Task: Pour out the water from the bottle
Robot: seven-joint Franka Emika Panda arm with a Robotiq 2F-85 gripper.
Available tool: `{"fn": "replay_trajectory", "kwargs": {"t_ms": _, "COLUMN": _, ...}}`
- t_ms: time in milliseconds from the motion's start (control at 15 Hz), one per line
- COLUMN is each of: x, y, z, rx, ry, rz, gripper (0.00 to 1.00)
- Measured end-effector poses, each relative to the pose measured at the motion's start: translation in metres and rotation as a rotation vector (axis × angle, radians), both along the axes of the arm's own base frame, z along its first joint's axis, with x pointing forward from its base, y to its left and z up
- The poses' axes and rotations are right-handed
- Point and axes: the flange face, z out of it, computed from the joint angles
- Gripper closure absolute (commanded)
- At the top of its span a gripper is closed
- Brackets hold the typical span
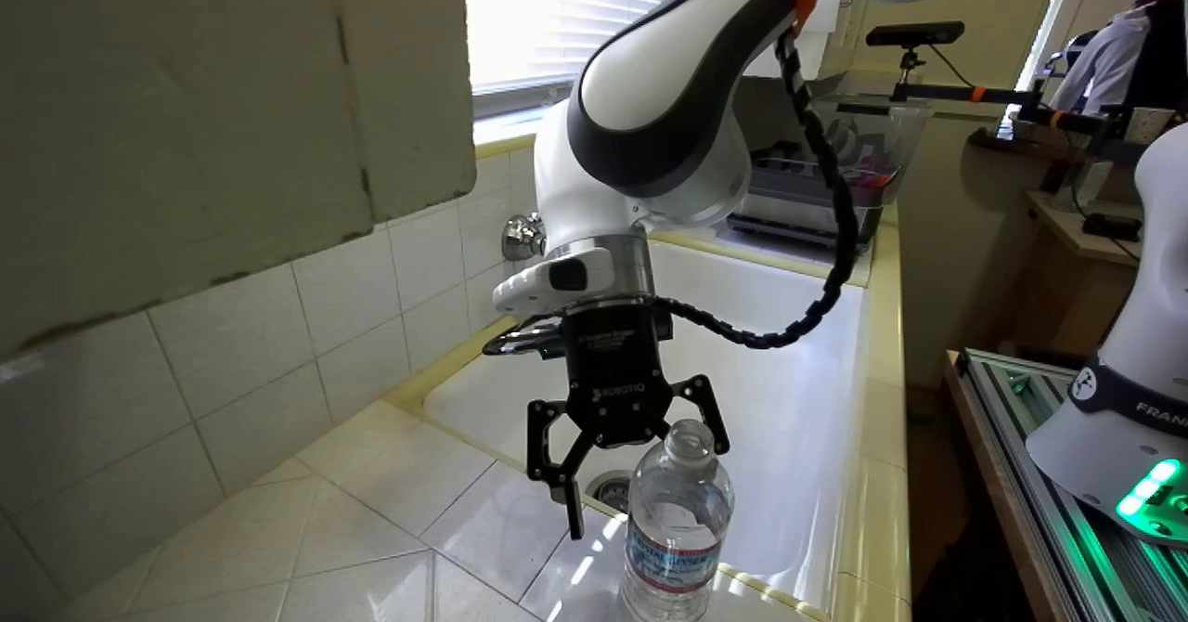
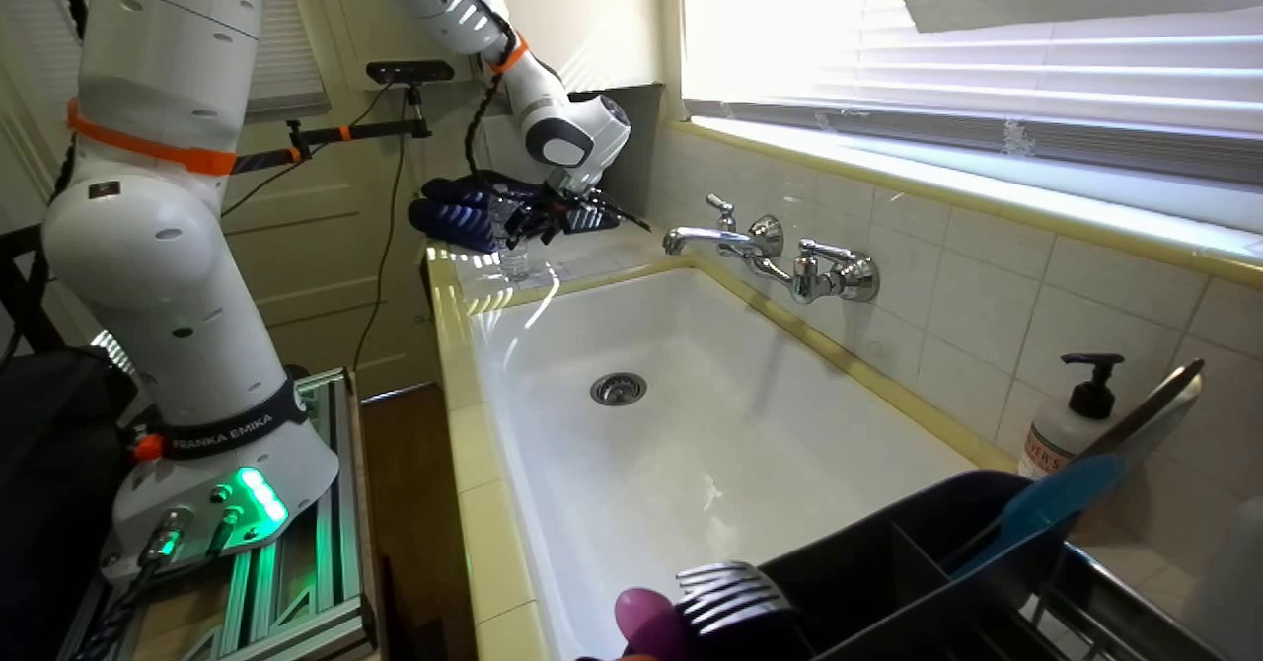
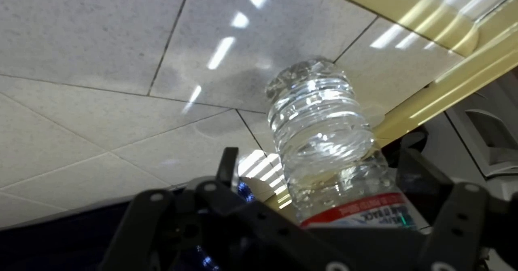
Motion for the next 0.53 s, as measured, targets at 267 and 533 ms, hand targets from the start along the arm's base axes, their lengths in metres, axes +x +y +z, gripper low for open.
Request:
{"fn": "replay_trajectory", "kwargs": {"t_ms": 267, "x": -0.0024, "y": 0.0026, "z": 0.0004, "rx": 0.010, "ry": 0.001, "rz": 0.026, "gripper": 0.00}}
{"fn": "replay_trajectory", "kwargs": {"t_ms": 533, "x": -0.0081, "y": 0.0045, "z": 0.0003, "rx": 0.031, "ry": 0.018, "rz": 0.083, "gripper": 0.00}}
